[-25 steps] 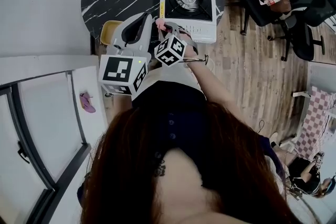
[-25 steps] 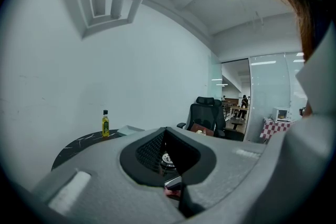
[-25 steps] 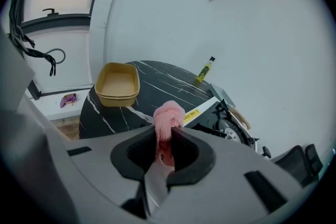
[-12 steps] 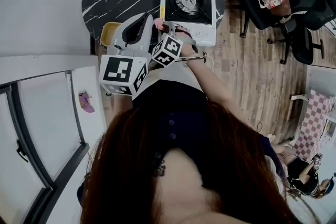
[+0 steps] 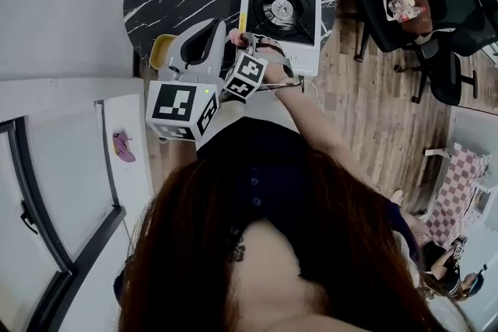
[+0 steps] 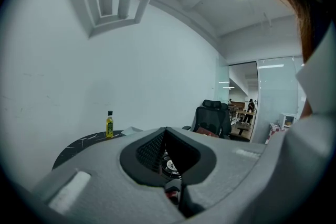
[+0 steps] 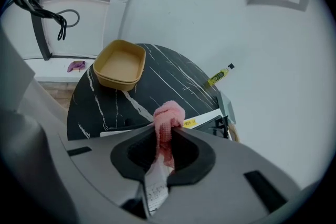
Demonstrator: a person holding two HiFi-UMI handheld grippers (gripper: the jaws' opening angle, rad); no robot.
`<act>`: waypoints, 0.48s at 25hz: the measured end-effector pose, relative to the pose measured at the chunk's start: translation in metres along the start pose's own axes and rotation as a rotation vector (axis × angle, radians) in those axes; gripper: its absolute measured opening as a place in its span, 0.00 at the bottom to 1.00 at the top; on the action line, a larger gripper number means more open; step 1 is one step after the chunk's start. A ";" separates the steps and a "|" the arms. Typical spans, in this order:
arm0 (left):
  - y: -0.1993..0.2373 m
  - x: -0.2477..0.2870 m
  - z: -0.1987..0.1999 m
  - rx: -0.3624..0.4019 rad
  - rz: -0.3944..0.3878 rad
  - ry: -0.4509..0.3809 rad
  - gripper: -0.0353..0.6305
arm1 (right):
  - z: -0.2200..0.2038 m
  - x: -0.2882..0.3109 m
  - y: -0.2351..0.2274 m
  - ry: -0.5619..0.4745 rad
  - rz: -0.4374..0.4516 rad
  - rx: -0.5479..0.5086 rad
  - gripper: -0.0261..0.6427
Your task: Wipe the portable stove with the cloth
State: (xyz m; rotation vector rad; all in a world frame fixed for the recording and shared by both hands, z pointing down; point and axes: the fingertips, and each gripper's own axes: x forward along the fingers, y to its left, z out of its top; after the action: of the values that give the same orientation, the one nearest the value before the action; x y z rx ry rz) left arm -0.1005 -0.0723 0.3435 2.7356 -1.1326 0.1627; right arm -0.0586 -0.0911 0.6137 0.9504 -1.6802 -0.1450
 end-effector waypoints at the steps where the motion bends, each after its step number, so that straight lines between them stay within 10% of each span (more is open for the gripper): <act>1: 0.001 0.001 0.001 -0.003 0.003 0.000 0.07 | 0.001 0.000 -0.001 0.003 0.006 -0.007 0.13; 12: 0.012 0.018 0.004 -0.020 0.023 0.013 0.07 | -0.001 0.012 -0.004 0.096 0.088 -0.101 0.13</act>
State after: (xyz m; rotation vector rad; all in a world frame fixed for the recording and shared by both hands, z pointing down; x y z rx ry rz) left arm -0.0959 -0.0944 0.3437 2.7006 -1.1562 0.1713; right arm -0.0561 -0.1012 0.6205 0.7948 -1.6085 -0.1222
